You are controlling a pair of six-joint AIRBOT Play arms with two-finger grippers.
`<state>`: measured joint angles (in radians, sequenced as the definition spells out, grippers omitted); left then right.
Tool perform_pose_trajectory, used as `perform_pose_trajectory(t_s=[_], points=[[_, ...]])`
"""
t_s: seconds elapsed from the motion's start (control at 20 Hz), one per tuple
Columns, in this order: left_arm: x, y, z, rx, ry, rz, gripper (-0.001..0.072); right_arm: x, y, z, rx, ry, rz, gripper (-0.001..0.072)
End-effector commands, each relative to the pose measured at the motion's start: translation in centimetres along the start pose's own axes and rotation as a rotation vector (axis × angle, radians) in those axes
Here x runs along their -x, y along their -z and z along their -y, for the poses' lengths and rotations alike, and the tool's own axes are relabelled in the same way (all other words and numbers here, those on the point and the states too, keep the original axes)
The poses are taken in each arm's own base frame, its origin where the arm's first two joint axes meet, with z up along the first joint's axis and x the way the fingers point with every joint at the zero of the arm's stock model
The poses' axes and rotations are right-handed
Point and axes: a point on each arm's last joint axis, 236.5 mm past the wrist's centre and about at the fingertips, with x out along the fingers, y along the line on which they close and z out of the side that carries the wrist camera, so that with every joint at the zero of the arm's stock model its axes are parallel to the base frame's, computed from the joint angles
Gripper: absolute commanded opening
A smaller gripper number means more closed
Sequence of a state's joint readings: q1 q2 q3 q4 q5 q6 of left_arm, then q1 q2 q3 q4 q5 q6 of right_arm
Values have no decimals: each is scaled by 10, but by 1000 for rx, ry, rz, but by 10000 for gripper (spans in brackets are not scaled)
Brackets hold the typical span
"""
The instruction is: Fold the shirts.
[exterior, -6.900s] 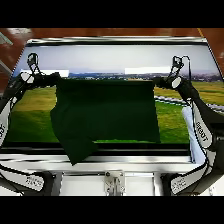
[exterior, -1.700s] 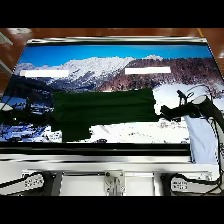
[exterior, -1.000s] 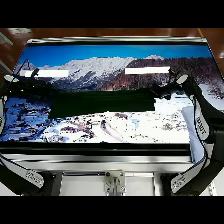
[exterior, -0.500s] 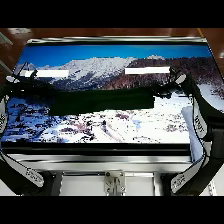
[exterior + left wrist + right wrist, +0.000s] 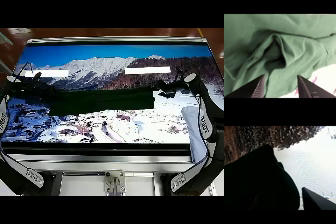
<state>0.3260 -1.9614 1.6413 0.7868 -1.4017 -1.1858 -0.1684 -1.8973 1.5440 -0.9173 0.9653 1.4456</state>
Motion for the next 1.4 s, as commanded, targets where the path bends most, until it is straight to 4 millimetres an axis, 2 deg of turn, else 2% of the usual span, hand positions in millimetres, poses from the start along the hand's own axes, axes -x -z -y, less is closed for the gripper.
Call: perform_pose_trajectory(t_s=[0.0,0.1,0.25,0.35,0.45,0.5,0.65,0.7,0.75,0.8,0.85,1.05,1.2,1.35], points=[[4,9,13,10,37,-34,503,-19,17,-7,-53,-60,-68,633],[9,6,25,-2,56,-17,502,-33,28,-9,-51,-58,-103,633],[21,-6,60,-13,161,46,501,-47,40,-10,-67,-55,-137,612],[29,-14,79,-14,226,85,502,-47,45,-13,-73,-64,-159,349],[32,-18,88,-29,262,105,501,-45,44,-20,-76,-96,-159,99],[33,-18,90,-29,267,106,500,-42,42,-25,-60,-112,-150,57],[26,-16,103,-42,290,93,300,-14,27,-48,35,-139,-88,57],[20,-14,113,-63,301,81,162,2,21,-59,68,-146,-57,57],[10,-9,123,-96,304,61,101,20,17,-71,94,-156,-32,57],[-2,-3,136,-127,306,38,95,41,14,-85,128,-164,-9,57],[-15,2,149,-150,307,18,54,62,15,-98,157,-176,4,57],[-88,25,214,-257,290,-21,41,148,47,-151,247,-232,-5,57],[-152,76,263,-343,296,-121,41,203,70,-175,285,-239,18,57],[-204,121,298,-388,291,-174,41,240,91,-180,305,-195,35,57]])
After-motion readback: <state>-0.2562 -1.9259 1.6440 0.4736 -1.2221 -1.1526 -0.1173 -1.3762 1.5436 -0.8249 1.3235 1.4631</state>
